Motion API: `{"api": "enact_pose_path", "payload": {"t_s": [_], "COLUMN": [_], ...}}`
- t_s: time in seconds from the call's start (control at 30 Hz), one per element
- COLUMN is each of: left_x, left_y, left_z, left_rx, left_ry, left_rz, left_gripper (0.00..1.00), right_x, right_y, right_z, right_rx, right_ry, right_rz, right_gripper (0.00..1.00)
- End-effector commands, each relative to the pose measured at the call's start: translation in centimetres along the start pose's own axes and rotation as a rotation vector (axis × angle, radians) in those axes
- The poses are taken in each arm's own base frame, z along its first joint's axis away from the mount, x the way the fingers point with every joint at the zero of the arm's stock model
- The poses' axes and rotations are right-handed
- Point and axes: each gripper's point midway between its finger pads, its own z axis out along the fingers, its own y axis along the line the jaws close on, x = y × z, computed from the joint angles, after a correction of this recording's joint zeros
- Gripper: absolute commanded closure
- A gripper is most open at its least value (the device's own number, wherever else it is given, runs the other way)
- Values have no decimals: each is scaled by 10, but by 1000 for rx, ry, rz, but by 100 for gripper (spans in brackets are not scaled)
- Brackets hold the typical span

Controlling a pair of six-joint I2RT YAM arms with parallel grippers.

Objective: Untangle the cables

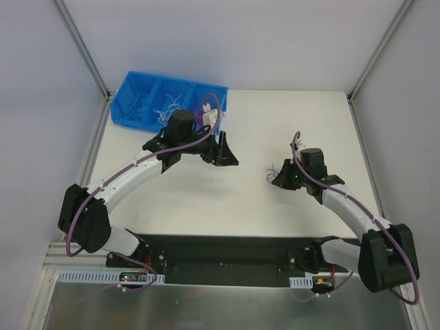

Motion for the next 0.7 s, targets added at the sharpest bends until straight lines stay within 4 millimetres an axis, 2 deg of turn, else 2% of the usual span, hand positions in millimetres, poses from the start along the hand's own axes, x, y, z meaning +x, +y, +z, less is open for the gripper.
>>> {"api": "enact_pose_path", "payload": {"t_s": [0.0,0.07,0.17,0.33,0.6,0.67], "left_x": [-3,1,4,14,30,32], "left_y": [-35,-42,-55,-66,-70,-67], "left_z": [8,10,11,15,25,28], "left_rx": [212,269,352,392,390,363], "left_ry": [33,45,40,59,100,104], "left_rz": [23,12,30,69,88,93], "left_gripper": [34,33,32,31,35,40], "right_x": [14,20,21,22,32,32], "right_y": [65,90,114,147,173,174], "right_z": [-24,-37,-52,-77,-90,-90], "right_rx": [-308,-420,-538,-720,-810,-807], "right_ry": [-11,-16,-52,-90,-84,-92], "right_rz": [-126,-179,-219,-257,-308,-310], "right_gripper": [99,100,100,100,100,99]}}
